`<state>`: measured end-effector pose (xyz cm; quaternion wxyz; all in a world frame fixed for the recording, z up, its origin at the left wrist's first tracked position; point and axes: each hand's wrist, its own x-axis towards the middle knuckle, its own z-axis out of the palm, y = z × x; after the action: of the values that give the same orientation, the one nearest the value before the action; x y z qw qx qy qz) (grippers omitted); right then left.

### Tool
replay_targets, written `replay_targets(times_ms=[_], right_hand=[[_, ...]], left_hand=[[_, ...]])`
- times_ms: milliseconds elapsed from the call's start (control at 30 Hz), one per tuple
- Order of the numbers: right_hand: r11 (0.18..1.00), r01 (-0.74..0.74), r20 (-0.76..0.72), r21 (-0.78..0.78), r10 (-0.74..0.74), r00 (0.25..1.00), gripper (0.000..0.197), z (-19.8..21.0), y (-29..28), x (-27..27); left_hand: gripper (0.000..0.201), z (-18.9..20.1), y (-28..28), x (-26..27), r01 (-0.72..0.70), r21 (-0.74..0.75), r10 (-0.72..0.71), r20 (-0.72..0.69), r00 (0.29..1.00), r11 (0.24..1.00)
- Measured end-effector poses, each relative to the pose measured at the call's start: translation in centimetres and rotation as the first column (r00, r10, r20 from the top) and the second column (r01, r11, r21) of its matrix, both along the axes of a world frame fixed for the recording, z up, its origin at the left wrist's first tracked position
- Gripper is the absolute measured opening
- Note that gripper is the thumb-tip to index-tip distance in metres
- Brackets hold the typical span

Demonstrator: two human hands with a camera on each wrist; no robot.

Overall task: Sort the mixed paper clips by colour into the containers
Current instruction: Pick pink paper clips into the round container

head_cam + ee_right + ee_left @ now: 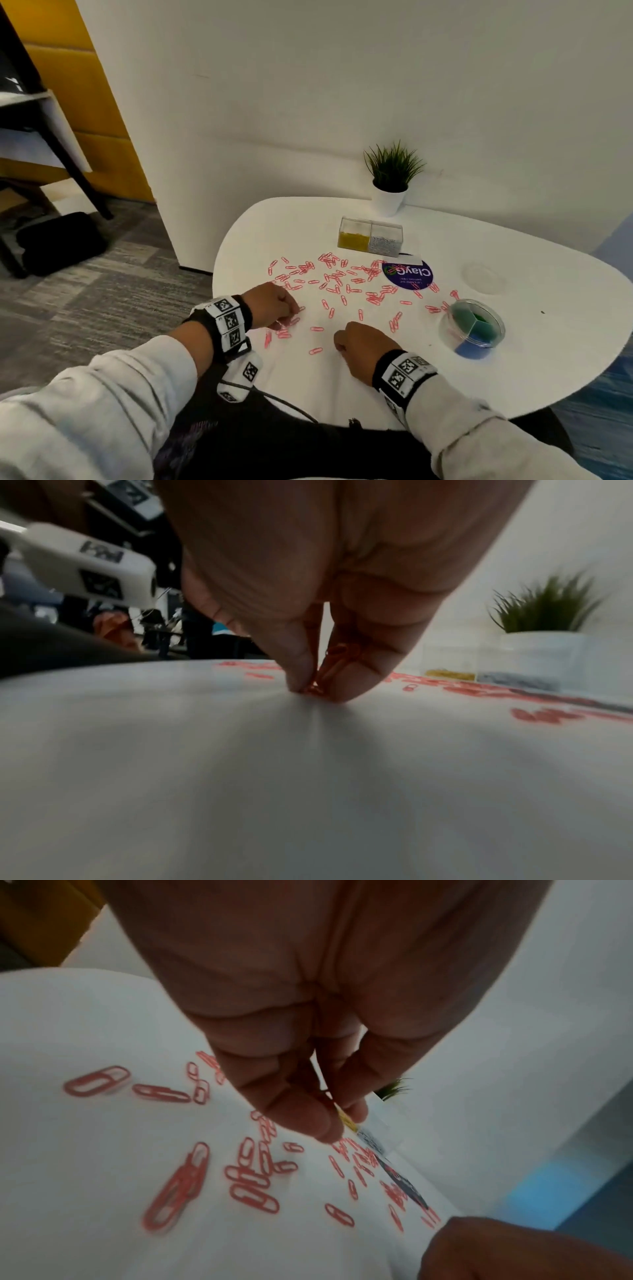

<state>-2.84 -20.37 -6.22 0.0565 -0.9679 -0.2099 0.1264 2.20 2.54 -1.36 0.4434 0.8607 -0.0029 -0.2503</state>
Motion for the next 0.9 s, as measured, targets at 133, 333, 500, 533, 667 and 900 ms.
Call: replay_targets(times_ms=[133,333,500,533,667,900], right_hand=[[0.999,0.028,0.064,-0.017,-0.027,0.998,0.024,-0.4,-0.2,-0.3],[0.948,0.294,-0.089,0.119,-0.284,0.955,0.021,0.3,-1.9,0.5],[0.496,0.656,-0.423,0.569,-0.508,0.751,0.013,0.3,-4.3,1.3],[0.218,0.735,-0.592,0.642,-0.468,0.656,0.015,0.5,-4.8,1.2],[-0.356,0.787,-0.864,0.503,-0.214,0.455,0.025,1.2,-6.3,0.6],[0.954,0.216,-0.239,0.206,-0.165,0.957,0.013,1.6,-4.4,-0.9]], left_hand=[[0.012,0.0,-1.8,-1.2,0.240,0.234,-0.226,-0.088,0.970,0.942],[0.038,-1.4,-5.2,-2.9,0.369,0.784,-0.683,0.093,0.725,0.499],[0.024,-3.1,-5.8,-2.9,0.411,0.816,-0.737,0.027,0.675,0.407],[0.024,-3.2,-5.8,-3.0,0.415,0.812,-0.727,0.018,0.686,0.412],[0.039,-2.9,-5.5,-3.1,0.400,0.766,-0.630,0.007,0.777,0.502],[0.041,-1.0,-2.7,0.0,0.068,0.241,-0.102,0.129,0.986,0.968]])
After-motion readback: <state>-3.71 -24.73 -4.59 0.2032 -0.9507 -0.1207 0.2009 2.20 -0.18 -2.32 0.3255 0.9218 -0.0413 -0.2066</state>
